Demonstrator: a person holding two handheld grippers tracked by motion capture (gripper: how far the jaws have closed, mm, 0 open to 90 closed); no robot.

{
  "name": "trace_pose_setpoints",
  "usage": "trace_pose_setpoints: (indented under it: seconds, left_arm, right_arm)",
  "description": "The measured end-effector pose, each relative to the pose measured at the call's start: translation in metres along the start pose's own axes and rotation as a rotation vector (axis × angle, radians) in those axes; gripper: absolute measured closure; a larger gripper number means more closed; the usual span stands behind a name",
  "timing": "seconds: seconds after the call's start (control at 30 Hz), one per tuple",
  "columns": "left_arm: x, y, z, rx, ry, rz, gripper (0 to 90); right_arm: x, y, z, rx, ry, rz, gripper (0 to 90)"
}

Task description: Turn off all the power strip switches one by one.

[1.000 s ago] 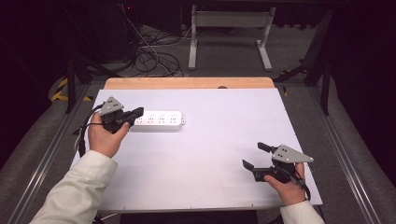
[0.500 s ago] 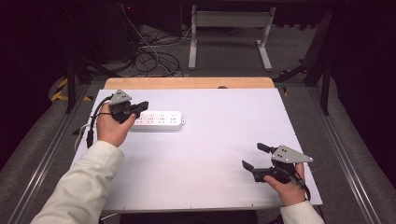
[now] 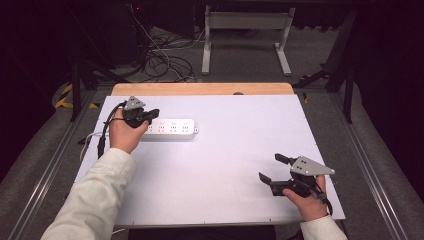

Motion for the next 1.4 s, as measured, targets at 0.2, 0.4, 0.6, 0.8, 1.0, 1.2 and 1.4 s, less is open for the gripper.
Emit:
trace_pose_setpoints:
  seconds: [0.2,0.4,0.6,0.8,1.0,1.2,1.4]
  left_arm:
    - [-0.010,0.006,-0.004,-0.034,-0.040,0.040,90.0]
    - [-0.019,0.012,-0.009,-0.082,-0.063,0.068,90.0]
    - [-0.022,0.016,-0.012,-0.123,-0.075,0.101,90.0]
    - [-0.023,0.019,-0.015,-0.161,-0.100,0.116,90.0]
    - [-0.025,0.021,-0.016,-0.182,-0.102,0.136,90.0]
    - [-0.027,0.024,-0.018,-0.194,-0.109,0.143,90.0]
    - [-0.029,0.025,-0.019,-0.198,-0.110,0.155,90.0]
  right_arm:
    - [0.000,0.000,-0.001,0.002,0.003,0.005,13.7]
    - [0.000,0.000,-0.001,0.003,0.002,0.007,13.7]
    - [-0.001,0.000,-0.001,0.001,0.002,0.008,13.8]
    - [-0.001,0.000,-0.001,0.001,0.000,0.008,13.7]
    - [-0.001,0.000,0.000,0.003,0.000,0.011,13.5]
    - [-0.001,0.000,0.000,0.004,-0.002,0.011,13.5]
    - [-0.001,-0.001,0.000,0.003,0.001,0.012,13.5]
Point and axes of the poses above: each handheld gripper's, and its own axes: y roughly forward along the jaws, z roughly out of its top, x roughly to its right, the point moved 2 cm from there along y, roughly forward along the jaws, and after that the axes turned 8 degrees about -y, right-handed, at the moved point
